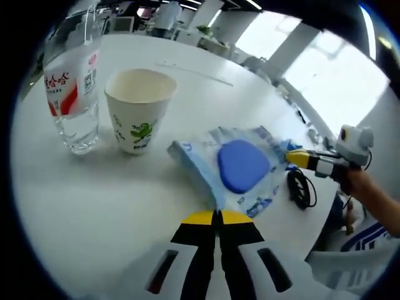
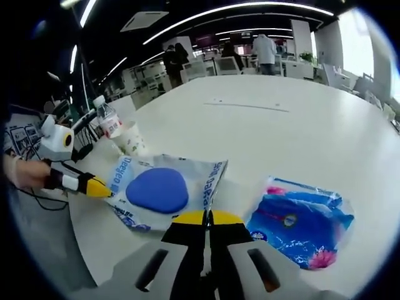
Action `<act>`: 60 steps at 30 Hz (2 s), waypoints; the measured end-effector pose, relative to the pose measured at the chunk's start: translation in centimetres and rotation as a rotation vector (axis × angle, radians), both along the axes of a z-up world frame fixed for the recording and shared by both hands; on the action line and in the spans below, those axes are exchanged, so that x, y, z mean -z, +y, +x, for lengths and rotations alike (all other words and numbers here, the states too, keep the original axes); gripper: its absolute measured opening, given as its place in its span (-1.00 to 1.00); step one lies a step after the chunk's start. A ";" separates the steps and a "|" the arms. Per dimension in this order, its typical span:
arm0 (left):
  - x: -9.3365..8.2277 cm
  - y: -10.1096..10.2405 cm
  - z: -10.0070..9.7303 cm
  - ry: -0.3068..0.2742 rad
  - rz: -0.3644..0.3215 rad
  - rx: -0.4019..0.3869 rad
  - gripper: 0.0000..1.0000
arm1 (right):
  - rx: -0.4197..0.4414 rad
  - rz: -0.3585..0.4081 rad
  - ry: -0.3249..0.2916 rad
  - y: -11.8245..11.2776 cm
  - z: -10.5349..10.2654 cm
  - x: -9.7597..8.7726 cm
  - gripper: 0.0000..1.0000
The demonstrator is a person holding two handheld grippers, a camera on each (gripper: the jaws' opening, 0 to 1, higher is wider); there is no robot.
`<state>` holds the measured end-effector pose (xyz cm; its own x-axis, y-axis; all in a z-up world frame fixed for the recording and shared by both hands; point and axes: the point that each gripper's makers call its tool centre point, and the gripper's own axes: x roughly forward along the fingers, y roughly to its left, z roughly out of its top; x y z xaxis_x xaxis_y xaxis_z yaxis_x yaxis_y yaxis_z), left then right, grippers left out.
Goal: Arrange the tabletop items into an orderly group along one side of the table until the central work area is clear of visible clutter.
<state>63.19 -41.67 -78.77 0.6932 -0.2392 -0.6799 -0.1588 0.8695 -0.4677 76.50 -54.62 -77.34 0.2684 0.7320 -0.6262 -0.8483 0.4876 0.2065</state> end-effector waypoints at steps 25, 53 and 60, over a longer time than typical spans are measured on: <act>-1.2 1.6 3.6 -0.032 -0.002 0.021 -1.00 | 0.066 0.012 -0.038 -0.5 0.9 -0.9 -1.00; -1.1 3.3 5.3 -0.065 0.018 -0.045 -1.00 | 0.121 0.030 -0.022 0.5 1.4 -0.3 -1.00; -0.6 3.3 5.2 -0.061 0.008 -0.059 -1.00 | 0.140 0.032 -0.006 0.4 1.3 0.2 -1.00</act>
<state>68.44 -38.40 -78.17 0.7459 -0.1916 -0.6379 -0.1814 0.8631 -0.4714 77.83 -54.20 -77.56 0.3727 0.7067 -0.6014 -0.7738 0.5944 0.2190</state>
